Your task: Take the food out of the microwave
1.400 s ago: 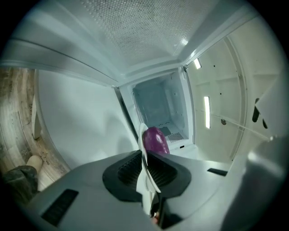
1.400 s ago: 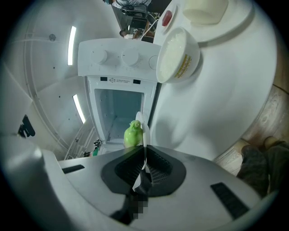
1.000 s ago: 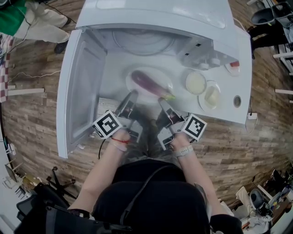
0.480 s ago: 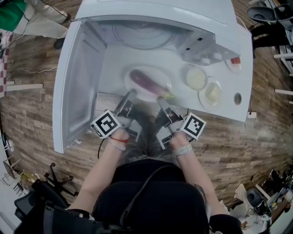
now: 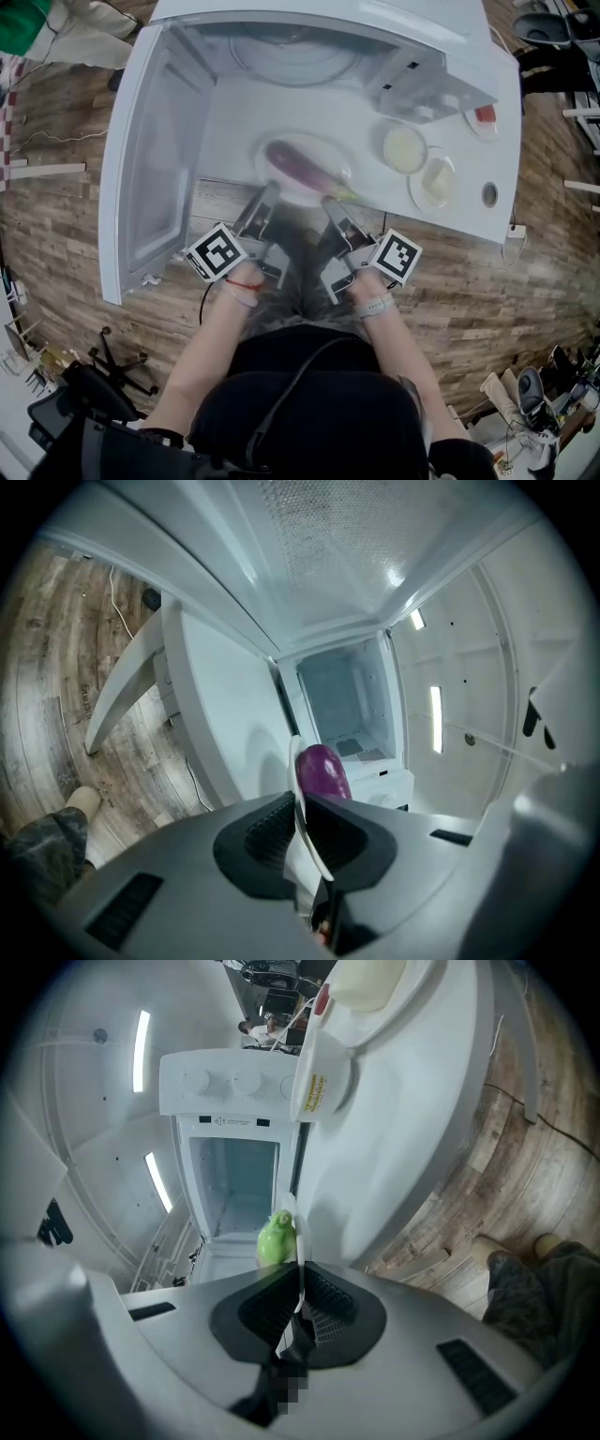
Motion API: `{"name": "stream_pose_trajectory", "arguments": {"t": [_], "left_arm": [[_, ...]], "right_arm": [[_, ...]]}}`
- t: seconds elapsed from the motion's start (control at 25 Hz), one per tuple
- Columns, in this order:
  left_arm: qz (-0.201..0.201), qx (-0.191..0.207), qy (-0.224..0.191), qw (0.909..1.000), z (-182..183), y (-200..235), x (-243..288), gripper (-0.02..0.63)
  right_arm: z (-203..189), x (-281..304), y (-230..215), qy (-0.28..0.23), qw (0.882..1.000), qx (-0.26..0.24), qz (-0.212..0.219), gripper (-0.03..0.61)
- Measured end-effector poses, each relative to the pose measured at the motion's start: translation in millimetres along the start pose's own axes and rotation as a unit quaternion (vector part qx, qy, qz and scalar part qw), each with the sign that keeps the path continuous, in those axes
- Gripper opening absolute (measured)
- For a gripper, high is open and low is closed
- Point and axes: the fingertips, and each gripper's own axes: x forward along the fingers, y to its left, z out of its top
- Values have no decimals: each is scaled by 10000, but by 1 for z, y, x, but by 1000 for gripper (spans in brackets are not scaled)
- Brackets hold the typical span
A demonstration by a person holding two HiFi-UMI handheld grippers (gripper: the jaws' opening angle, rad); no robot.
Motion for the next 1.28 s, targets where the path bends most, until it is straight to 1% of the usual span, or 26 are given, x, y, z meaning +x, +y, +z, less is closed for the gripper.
{"name": "stream_pose_trajectory", "arguments": {"t": [0.12, 0.2, 0.36, 0.52, 0.6, 0.68, 0.8, 0.96, 1.28], "left_arm": [[11, -309, -52, 9995, -6, 4, -4, 43], [4, -385, -78, 9992, -8, 6, -5, 43], [6, -371, -99, 9993, -11, 9, -8, 43], [45, -230, -65, 9997, -13, 11, -11, 43], [60, -287, -84, 9995, -15, 12, -13, 43], [35, -447, -132, 9989, -18, 12, -13, 43], [94, -296, -106, 9995, -17, 16, -16, 43], [86, -527, -173, 9984, -20, 19, -18, 43], [136, -475, -226, 9985, -20, 24, -21, 41]], "right_arm": [[-3, -2, -4, 33, 10000, 0, -17, 32], [-5, -3, -6, 58, 10000, -9, -29, 32], [-7, -5, -8, 85, 10000, -25, -11, 32], [-10, -8, -12, 103, 9999, -1, -23, 32], [-11, -9, -14, 124, 9999, 8, -33, 32], [-11, -10, -16, 155, 9999, -9, -52, 32], [-12, -10, -18, 203, 9998, -36, -52, 32], [-15, -9, -20, 270, 9996, -20, -48, 32], [-15, -6, -24, 343, 9994, 7, -37, 32]]}}
